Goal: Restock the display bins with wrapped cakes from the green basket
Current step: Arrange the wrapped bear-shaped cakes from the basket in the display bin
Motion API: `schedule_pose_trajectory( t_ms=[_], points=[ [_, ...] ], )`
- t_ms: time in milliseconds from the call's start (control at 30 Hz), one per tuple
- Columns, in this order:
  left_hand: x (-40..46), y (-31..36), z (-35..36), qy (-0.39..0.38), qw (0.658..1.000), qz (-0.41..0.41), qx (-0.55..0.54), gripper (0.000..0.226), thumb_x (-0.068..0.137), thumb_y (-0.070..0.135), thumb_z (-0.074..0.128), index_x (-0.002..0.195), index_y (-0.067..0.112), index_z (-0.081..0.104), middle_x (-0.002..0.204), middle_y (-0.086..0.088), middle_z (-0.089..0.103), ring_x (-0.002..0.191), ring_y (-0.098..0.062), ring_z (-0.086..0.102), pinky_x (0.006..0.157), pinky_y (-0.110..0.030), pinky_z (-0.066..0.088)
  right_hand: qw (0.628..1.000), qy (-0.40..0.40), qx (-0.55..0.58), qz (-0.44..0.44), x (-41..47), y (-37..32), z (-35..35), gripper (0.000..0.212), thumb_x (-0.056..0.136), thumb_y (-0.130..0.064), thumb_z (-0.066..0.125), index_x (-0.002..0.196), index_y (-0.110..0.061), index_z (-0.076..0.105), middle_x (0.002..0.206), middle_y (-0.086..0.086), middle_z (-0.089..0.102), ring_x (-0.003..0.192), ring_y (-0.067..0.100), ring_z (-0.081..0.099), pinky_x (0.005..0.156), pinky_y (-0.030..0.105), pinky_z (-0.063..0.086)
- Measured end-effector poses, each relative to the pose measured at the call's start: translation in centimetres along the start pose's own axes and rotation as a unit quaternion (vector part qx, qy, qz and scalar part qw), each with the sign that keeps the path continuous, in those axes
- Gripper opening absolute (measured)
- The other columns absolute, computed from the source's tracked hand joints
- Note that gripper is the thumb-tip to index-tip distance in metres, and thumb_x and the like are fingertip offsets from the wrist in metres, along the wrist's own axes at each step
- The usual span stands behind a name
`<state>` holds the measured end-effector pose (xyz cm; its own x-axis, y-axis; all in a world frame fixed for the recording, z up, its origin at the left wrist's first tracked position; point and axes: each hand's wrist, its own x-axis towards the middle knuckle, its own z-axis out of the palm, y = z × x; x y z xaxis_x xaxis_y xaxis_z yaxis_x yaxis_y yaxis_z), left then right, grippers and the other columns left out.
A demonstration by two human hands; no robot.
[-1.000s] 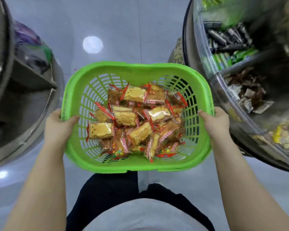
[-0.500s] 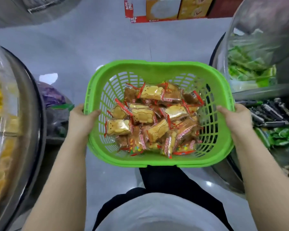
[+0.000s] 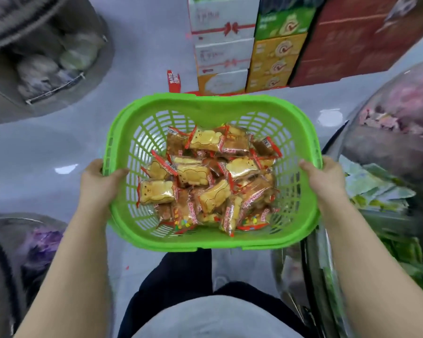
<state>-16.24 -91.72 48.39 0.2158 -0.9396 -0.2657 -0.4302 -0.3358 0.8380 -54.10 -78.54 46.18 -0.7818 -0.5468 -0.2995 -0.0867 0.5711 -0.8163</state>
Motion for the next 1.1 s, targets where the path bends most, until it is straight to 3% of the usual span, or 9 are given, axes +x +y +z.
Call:
schedule_pose_trajectory(
  t_ms=[100, 200, 300, 467, 633, 767, 833, 967, 1100],
  points=[
    [7.8, 4.0, 5.6, -0.032, 0.999, 0.014, 0.009, 0.012, 0.077, 0.008, 0.067, 0.084, 0.016, 0.061, 0.076, -0.01, 0.063, 0.064, -0.023, 0.058, 0.061, -0.034, 0.05, 0.999, 0.036, -0.014, 0.004, 7.1, -3.3, 2.0, 0.023, 0.08, -0.025, 0.069, 0.094, -0.007, 0.067, 0.08, 0.01, 0.062, 0.072, 0.021, 0.057, 0.064, 0.029, 0.042],
    [15.5, 9.5, 11.1, -0.081, 0.996, 0.04, 0.016, 0.019, 0.077, 0.008, 0.067, 0.096, 0.012, 0.063, 0.076, -0.009, 0.063, 0.059, -0.018, 0.057, 0.055, -0.026, 0.05, 0.996, 0.083, 0.002, 0.04, 12.9, -6.5, 3.0, 0.027, 0.081, -0.026, 0.069, 0.095, -0.003, 0.066, 0.081, 0.012, 0.062, 0.072, 0.022, 0.057, 0.065, 0.034, 0.045],
    [21.6, 16.1, 16.6, -0.124, 0.99, 0.063, 0.037, 0.02, 0.077, 0.008, 0.067, 0.095, 0.013, 0.062, 0.074, -0.006, 0.063, 0.062, -0.019, 0.058, 0.058, -0.027, 0.048, 0.99, 0.123, 0.028, 0.068, 17.8, -9.6, 2.8, 0.027, 0.081, -0.021, 0.069, 0.097, 0.0, 0.064, 0.08, 0.013, 0.061, 0.065, 0.021, 0.054, 0.059, 0.026, 0.043],
    [28.8, 26.0, 27.0, -0.19, 0.974, 0.111, 0.061, 0.016, 0.076, 0.005, 0.065, 0.09, 0.013, 0.063, 0.073, -0.007, 0.062, 0.061, -0.019, 0.056, 0.056, -0.029, 0.046, 0.974, 0.201, 0.047, 0.095, 26.8, -13.2, 1.4, 0.028, 0.081, -0.024, 0.069, 0.098, -0.003, 0.063, 0.083, 0.012, 0.061, 0.074, 0.021, 0.056, 0.067, 0.033, 0.046],
    [34.5, 33.8, 40.2, -0.235, 0.953, 0.154, 0.115, 0.018, 0.075, 0.011, 0.064, 0.091, 0.018, 0.062, 0.08, -0.01, 0.064, 0.068, -0.024, 0.059, 0.066, -0.035, 0.049, 0.955, 0.265, 0.066, 0.12, 37.5, -13.1, 0.0, 0.016, 0.082, -0.026, 0.069, 0.09, -0.014, 0.061, 0.075, 0.004, 0.058, 0.058, 0.014, 0.05, 0.045, 0.017, 0.037],
    [36.9, 41.1, 51.2, -0.254, 0.935, 0.196, 0.149, 0.016, 0.075, 0.013, 0.065, 0.09, 0.02, 0.063, 0.078, -0.008, 0.065, 0.063, -0.022, 0.06, 0.06, -0.03, 0.049, 0.935, 0.288, 0.109, 0.176, 46.0, -12.7, -2.0, 0.02, 0.08, -0.026, 0.069, 0.091, -0.012, 0.062, 0.078, 0.006, 0.059, 0.071, 0.021, 0.054, 0.065, 0.028, 0.043],
    [37.3, 44.6, 56.0, -0.269, 0.922, 0.218, 0.171, 0.016, 0.075, 0.014, 0.066, 0.09, 0.02, 0.063, 0.075, -0.006, 0.064, 0.06, -0.02, 0.058, 0.056, -0.028, 0.047, 0.924, 0.301, 0.119, 0.205, 49.2, -13.1, -3.7, 0.019, 0.08, -0.029, 0.069, 0.089, -0.014, 0.061, 0.078, 0.005, 0.06, 0.072, 0.022, 0.056, 0.067, 0.03, 0.043],
    [37.4, 50.4, 65.6, -0.312, 0.902, 0.231, 0.187, 0.019, 0.078, 0.014, 0.065, 0.092, 0.024, 0.06, 0.09, -0.014, 0.068, 0.076, -0.028, 0.062, 0.072, -0.04, 0.051, 0.903, 0.34, 0.121, 0.235, 55.4, -14.0, -8.1, 0.022, 0.08, -0.03, 0.069, 0.092, -0.013, 0.06, 0.081, 0.007, 0.062, 0.075, 0.024, 0.058, 0.071, 0.037, 0.048],
    [36.6, 54.6, 77.4, -0.365, 0.874, 0.25, 0.201, 0.025, 0.079, 0.012, 0.066, 0.103, 0.013, 0.062, 0.098, -0.019, 0.068, 0.084, -0.032, 0.064, 0.081, -0.045, 0.053, 0.877, 0.379, 0.119, 0.271, 61.1, -12.8, -12.8, 0.027, 0.081, -0.027, 0.069, 0.095, -0.006, 0.062, 0.084, 0.013, 0.065, 0.076, 0.024, 0.059, 0.07, 0.037, 0.047]
  ],
)
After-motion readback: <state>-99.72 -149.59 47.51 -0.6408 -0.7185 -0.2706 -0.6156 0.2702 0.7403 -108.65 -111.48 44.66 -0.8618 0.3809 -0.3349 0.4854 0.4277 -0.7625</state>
